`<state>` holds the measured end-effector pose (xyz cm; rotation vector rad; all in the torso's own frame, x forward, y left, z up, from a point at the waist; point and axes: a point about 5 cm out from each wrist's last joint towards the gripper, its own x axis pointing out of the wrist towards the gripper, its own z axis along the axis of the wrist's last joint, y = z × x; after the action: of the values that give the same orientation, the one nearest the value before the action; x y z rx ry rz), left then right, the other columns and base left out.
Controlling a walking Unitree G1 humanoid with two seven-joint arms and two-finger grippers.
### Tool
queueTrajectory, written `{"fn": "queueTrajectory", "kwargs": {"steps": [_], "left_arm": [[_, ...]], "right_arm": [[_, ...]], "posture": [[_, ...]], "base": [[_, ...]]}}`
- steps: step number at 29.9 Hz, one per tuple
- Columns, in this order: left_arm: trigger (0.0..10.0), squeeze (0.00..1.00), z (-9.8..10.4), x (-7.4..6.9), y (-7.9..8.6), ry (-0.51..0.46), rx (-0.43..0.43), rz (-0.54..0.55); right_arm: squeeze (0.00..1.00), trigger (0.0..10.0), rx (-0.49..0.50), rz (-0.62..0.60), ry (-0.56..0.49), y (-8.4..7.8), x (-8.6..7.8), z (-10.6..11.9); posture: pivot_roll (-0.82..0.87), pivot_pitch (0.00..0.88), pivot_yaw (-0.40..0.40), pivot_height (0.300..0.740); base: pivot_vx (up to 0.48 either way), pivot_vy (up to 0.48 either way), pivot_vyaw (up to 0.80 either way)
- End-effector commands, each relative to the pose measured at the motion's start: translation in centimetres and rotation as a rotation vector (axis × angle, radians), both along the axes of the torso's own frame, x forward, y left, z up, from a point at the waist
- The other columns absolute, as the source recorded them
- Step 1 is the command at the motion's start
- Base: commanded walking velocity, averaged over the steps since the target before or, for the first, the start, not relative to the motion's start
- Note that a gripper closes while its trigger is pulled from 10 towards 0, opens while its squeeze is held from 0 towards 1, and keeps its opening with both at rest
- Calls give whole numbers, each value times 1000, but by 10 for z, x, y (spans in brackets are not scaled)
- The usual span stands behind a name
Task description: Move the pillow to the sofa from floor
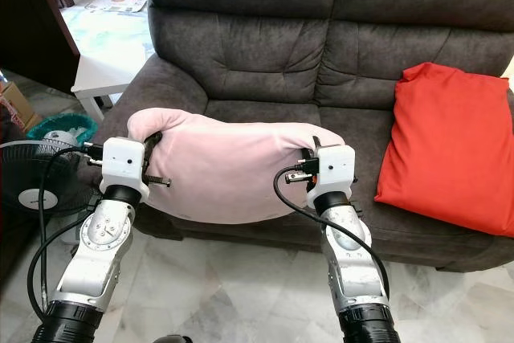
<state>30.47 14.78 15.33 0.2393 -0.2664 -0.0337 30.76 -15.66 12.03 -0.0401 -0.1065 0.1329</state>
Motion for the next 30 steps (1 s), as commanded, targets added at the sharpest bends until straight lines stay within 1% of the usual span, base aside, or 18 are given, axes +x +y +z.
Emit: {"fn": "queueTrajectory", "kwargs": {"steps": [1,3,5,12,15,18,23,25,30], "left_arm": [[10000,0,16,1,-1,-67,11,-15],[10000,0,15,0,-1,-65,13,-15],[10000,0,14,1,-1,-57,10,-10],[10000,0,14,1,0,-48,1,-14],[10000,0,13,1,0,-49,-2,-13],[10000,0,14,1,-1,-50,-1,-14],[10000,0,15,2,-1,-56,-4,-14],[10000,0,16,2,-1,-57,-2,-12],[10000,0,17,2,0,-59,0,-9]], "right_arm": [[0,10000,10,8,-124,2,1,26],[0,10000,0,19,-136,4,1,27],[0,10000,30,15,-131,4,1,26],[0,10000,32,-19,-131,-3,1,26],[0,10000,13,-14,-124,-3,1,26],[0,10000,-1,-4,-140,-2,1,28],[0,10000,3,9,-152,0,0,30],[0,10000,28,8,-143,1,0,30],[0,10000,26,3,-148,0,1,32]], "posture": [[128,43,-20,740],[129,43,-19,740],[130,44,-20,740],[128,49,-20,740],[126,47,-20,740],[128,47,-20,740],[128,46,-20,740],[132,48,-21,740],[132,52,-20,740]], "base": [[0,0,769],[276,0,769],[334,0,656],[365,0,0],[393,0,0],[408,0,0],[422,0,724],[422,0,0],[425,0,0]]}}
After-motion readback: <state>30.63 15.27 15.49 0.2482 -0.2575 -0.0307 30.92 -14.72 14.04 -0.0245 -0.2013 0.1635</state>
